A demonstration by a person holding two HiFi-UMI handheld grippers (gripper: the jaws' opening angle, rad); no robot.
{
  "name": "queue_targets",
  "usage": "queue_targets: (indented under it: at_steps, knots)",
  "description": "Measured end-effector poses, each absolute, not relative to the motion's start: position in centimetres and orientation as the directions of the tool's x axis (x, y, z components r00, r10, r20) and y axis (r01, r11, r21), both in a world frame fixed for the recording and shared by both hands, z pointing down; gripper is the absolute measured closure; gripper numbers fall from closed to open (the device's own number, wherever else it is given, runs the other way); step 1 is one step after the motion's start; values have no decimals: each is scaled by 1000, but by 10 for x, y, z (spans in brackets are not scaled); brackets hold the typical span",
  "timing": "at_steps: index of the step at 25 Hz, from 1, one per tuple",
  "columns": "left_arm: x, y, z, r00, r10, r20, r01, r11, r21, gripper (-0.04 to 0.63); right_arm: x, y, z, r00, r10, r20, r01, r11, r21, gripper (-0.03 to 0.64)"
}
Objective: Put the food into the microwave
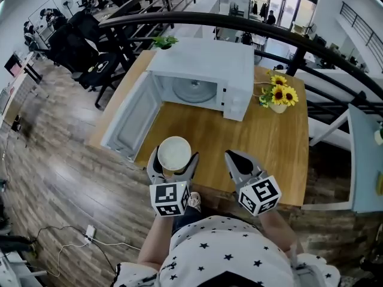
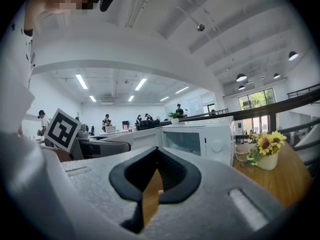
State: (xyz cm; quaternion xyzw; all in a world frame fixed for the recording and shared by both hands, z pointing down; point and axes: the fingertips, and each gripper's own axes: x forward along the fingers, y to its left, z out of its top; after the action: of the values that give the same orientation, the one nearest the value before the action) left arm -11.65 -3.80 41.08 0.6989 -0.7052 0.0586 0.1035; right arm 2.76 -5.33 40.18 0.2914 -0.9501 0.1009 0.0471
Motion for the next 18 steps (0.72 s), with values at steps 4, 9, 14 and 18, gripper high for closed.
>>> queue_targets:
  at_steps: [4, 9, 14, 18]
  knots:
    - [-138, -62, 412, 36, -972, 234, -998, -23, 58, 97, 2, -74, 400, -810, -569, 145, -587, 793, -165, 612]
    - [-163, -93, 421, 78, -968, 237, -996, -65, 60, 97, -22, -97, 407, -783, -604, 145, -621, 766, -167, 612]
    - [-178, -115, 428, 125, -963, 240, -992, -114, 59, 97, -40, -112, 417, -756, -637, 152, -655, 736, -170, 612]
    - [-188, -132, 432, 160, -958, 239, -987, -149, 60, 97, -51, -123, 419, -735, -660, 153, -678, 716, -168, 612]
